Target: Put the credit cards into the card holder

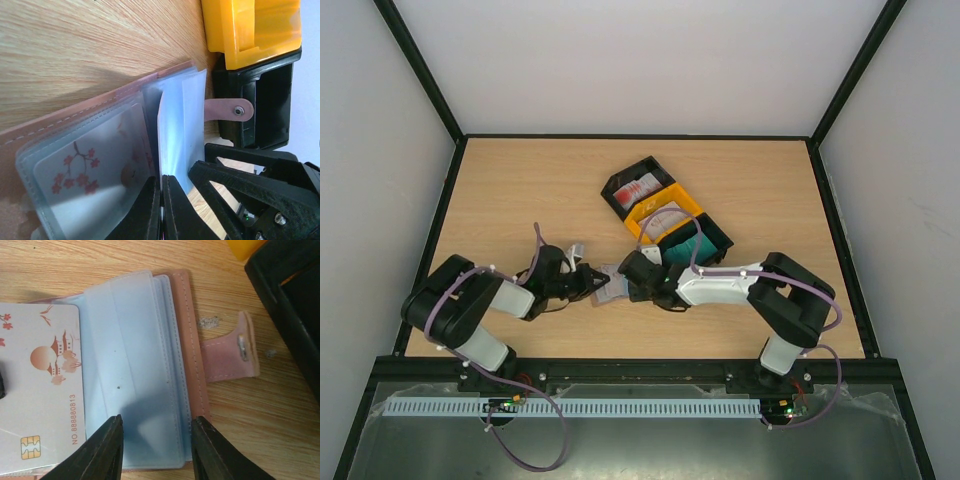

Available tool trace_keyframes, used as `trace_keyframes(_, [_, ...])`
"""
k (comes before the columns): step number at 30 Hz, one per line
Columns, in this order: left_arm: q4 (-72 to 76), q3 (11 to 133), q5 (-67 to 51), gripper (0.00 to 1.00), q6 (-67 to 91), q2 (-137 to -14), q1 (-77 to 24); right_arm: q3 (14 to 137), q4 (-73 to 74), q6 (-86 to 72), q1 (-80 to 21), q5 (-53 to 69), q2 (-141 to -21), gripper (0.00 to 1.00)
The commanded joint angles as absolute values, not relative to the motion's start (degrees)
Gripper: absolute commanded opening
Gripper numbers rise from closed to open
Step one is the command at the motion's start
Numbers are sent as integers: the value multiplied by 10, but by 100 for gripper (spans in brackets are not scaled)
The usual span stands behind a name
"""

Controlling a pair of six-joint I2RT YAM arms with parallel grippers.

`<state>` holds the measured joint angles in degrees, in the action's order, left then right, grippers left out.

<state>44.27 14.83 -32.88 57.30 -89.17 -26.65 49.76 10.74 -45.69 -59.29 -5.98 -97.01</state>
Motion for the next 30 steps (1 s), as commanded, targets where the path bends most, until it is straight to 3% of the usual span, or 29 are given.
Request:
trace_keyframes(1, [499,155,-335,2,595,-919,-276,478,75,-483,-591,-82,-943,37])
trace_keyframes(8, [555,159,-343,3,633,-952,-286,426,-5,-513,-551,-19,-926,44])
trace_keyframes(30, [565,173,-292,2,655,-961,-307,364,-99,-580,-505,168,-927,44])
